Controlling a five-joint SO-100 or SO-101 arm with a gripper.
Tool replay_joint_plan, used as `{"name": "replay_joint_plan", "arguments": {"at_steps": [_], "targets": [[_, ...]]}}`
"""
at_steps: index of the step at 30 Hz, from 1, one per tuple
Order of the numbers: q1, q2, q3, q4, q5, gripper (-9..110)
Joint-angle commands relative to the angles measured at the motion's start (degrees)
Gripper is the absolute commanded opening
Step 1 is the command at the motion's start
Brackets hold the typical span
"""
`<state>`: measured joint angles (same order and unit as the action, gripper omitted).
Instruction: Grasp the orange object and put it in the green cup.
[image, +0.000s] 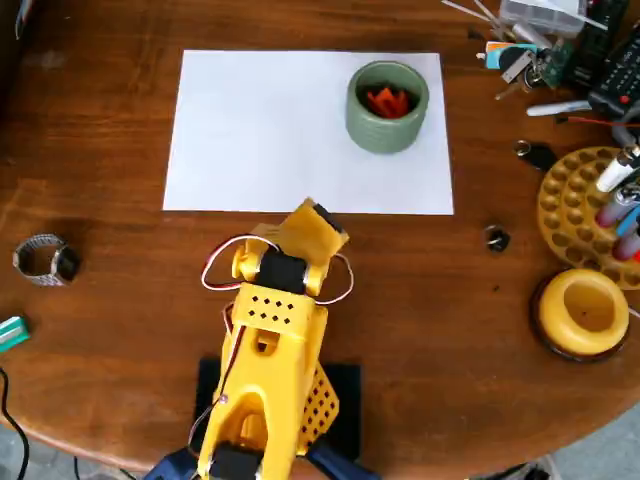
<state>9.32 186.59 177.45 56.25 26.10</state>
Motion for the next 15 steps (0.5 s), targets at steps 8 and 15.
{"name": "replay_joint_plan", "arguments": {"at_steps": [8, 15], "targets": [[-9.05, 0.18, 0.0, 1.85, -26.72, 0], [-11.25, -0.53, 0.09, 6.59, -27.16, 0]]}}
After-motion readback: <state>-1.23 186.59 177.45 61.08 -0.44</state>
